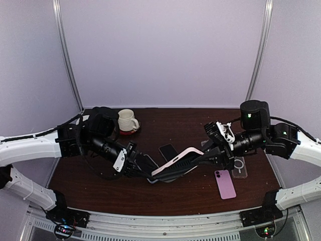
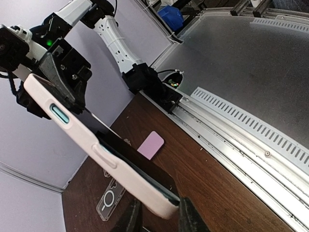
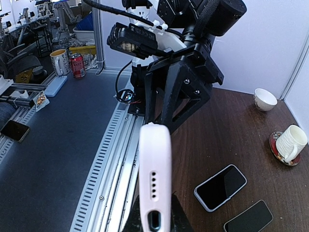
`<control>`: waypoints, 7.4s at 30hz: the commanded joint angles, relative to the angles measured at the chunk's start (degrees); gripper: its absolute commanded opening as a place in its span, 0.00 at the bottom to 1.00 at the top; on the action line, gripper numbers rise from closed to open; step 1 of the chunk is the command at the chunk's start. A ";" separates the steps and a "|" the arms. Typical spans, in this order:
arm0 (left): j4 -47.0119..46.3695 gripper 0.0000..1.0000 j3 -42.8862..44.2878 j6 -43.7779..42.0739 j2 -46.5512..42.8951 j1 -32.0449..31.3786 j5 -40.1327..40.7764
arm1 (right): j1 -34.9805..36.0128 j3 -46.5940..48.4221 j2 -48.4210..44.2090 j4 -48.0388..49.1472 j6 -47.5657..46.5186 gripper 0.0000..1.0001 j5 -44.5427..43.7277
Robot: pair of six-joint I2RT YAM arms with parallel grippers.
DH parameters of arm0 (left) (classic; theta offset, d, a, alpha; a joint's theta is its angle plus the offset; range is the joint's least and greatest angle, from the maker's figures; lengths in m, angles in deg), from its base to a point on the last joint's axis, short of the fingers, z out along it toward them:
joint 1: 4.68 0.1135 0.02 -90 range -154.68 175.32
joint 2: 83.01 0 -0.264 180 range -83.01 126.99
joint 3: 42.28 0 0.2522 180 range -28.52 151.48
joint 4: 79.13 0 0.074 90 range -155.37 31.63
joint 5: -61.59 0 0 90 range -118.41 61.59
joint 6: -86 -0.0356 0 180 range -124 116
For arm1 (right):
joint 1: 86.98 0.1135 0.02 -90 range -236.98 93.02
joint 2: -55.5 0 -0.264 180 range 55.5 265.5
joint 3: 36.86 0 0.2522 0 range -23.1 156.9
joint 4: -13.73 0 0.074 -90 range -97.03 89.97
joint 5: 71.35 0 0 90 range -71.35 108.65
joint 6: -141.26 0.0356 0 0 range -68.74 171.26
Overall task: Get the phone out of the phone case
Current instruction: Remove the top left corner of the phone from the phone case, then pass from the right arm to the left, then remove the phone case from the phone.
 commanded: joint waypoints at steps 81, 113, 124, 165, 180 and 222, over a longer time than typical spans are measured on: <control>-23.06 0.26 0.93 21.80 0.69 2.43 6.59 | 4.19 -5.10 -14.07 15.13 -7.61 0.00 -16.62; -19.45 0.41 1.60 20.27 2.62 2.42 7.80 | 13.29 1.38 -1.69 22.80 -6.77 0.00 -12.69; -23.14 0.29 -0.03 20.26 -0.12 2.38 8.34 | 13.28 -3.14 -8.56 18.71 -12.73 0.00 -30.29; -24.18 0.00 -4.27 6.93 -5.07 2.39 20.23 | 13.27 -7.62 -13.77 13.84 -3.13 0.69 -32.25; -28.98 0.00 -9.28 -1.17 -6.86 2.38 26.39 | 13.27 -4.14 -11.97 4.86 12.84 0.76 -33.95; -34.18 0.00 -20.12 -32.77 -8.48 2.35 24.76 | 11.33 36.09 34.51 -32.05 30.97 1.00 -24.92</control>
